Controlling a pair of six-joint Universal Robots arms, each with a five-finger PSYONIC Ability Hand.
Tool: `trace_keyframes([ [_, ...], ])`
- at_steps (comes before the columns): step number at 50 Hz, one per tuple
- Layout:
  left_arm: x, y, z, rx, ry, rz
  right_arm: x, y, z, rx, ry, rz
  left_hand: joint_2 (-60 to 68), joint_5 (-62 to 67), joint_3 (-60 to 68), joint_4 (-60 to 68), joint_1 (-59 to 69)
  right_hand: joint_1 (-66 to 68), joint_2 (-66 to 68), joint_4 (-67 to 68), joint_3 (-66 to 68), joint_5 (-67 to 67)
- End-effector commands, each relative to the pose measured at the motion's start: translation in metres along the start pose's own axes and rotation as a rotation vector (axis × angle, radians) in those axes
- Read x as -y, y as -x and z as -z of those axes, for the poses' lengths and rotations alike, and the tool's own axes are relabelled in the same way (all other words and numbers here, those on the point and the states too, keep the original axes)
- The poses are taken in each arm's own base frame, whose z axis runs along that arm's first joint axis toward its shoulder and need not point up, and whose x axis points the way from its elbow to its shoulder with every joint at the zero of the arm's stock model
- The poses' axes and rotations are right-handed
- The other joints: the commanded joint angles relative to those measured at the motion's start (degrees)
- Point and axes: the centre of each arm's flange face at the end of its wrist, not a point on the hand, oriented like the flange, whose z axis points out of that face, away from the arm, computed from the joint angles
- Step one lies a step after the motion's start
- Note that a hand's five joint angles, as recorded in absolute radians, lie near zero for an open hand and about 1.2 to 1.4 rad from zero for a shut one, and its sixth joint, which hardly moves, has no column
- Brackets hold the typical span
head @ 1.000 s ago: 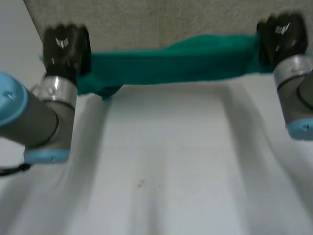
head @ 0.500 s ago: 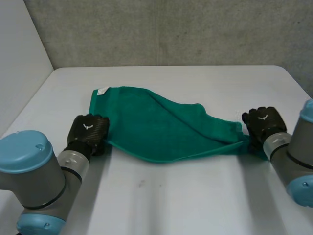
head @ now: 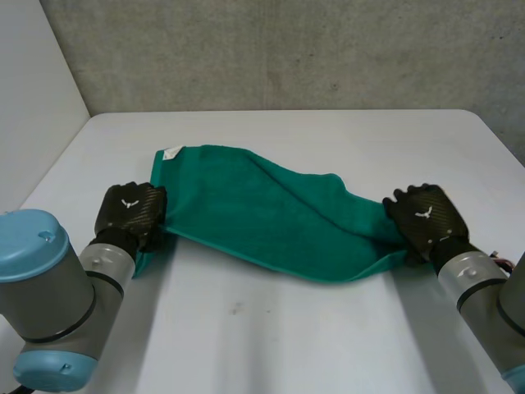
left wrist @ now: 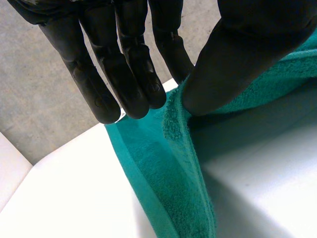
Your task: Fold the towel.
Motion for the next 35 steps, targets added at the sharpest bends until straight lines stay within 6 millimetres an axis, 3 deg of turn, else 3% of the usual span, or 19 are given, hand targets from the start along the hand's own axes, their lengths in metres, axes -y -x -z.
trace_keyframes([
  [1, -0.001, 0.003, -0.002, 0.008, 0.003, 0.002, -0.015, 0.024, 0.003, 0.124, 0.015, 0.029, 11.42, 14.08, 11.73, 11.47, 15.87, 12.56, 9.38, 7.98, 7.98, 8.50],
  [7, -0.001, 0.010, -0.006, 0.031, 0.005, 0.006, -0.018, 0.019, -0.003, 0.110, 0.019, 0.057, 11.42, 14.08, 11.73, 11.47, 15.87, 39.61, 36.44, 35.03, 35.03, 35.55],
  [9, -0.002, 0.012, -0.007, 0.035, 0.008, 0.006, -0.017, 0.017, -0.006, 0.103, 0.013, 0.059, 11.42, 14.08, 11.73, 11.47, 15.87, 56.53, 53.35, 51.95, 51.95, 52.47],
  [16, -0.006, 0.013, -0.010, 0.034, 0.017, 0.007, -0.016, -0.005, -0.013, 0.028, 0.026, 0.029, 11.42, 14.08, 11.73, 11.47, 15.87, 56.59, 53.41, 52.01, 52.01, 52.53],
  [19, -0.014, 0.012, -0.013, 0.030, 0.042, 0.002, -0.014, -0.015, -0.014, -0.007, 0.024, 0.010, -18.26, -15.60, -17.95, -18.21, -13.81, 56.59, 53.41, 52.01, 52.01, 52.53],
  [23, -0.024, 0.014, -0.020, 0.036, 0.070, 0.003, 0.014, -0.053, -0.007, -0.170, -0.042, -0.120, -36.80, -34.14, -36.49, -36.76, -32.35, 56.59, 53.41, 52.01, 52.01, 52.53],
  [28, -0.031, 0.020, -0.026, 0.054, 0.094, 0.008, 0.012, -0.056, -0.004, -0.177, -0.026, -0.253, -39.53, -36.86, -39.22, -39.48, -35.07, 56.59, 53.41, 52.01, 52.01, 52.53],
  [35, -0.033, 0.024, -0.031, 0.068, 0.101, 0.032, 0.007, -0.058, -0.001, -0.178, 0.022, -0.284, -39.53, -36.86, -39.22, -39.48, -35.07, 56.59, 53.41, 52.01, 52.01, 52.53],
])
